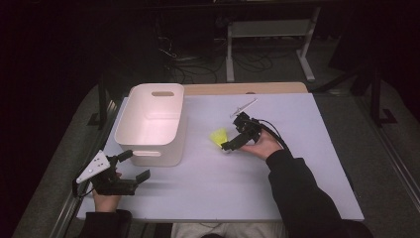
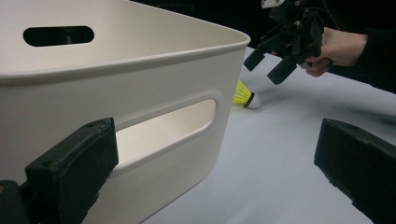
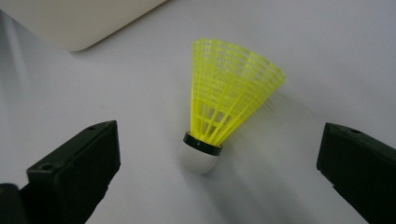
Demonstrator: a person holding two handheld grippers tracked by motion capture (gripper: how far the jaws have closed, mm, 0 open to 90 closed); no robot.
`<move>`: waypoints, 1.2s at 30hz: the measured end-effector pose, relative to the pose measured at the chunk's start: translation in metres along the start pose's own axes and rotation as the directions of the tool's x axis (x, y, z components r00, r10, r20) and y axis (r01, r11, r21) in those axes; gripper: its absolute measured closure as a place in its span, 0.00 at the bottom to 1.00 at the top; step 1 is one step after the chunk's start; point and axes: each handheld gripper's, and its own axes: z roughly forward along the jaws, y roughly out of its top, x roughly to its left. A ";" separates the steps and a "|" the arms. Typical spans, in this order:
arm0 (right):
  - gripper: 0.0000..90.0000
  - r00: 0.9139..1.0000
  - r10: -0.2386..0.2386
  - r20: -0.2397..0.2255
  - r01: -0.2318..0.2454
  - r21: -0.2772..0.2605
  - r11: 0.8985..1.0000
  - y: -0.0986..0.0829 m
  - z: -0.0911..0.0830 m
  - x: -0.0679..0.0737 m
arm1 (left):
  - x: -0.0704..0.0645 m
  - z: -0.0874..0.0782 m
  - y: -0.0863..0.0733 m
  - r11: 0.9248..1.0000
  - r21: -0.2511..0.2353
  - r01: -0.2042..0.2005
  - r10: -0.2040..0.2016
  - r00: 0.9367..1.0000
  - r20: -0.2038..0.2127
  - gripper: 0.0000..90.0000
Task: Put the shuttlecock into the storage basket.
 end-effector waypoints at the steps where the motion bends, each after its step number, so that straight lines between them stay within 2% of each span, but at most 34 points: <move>1: 0.00 1.000 0.002 -0.001 -0.002 0.004 1.000 0.000 0.001 0.000 | 0.000 0.000 0.000 1.000 0.000 0.000 0.000 1.000 0.000 0.00; 24: 0.00 1.000 0.002 -0.009 -0.001 0.065 0.998 -0.003 0.025 -0.001 | 0.000 0.000 0.000 1.000 0.002 0.001 -0.001 1.000 0.002 0.00; 36: 0.15 0.999 0.019 -0.045 -0.014 0.109 0.994 -0.005 0.030 -0.001 | 0.000 0.000 0.000 1.000 0.001 0.000 0.000 1.000 0.001 0.00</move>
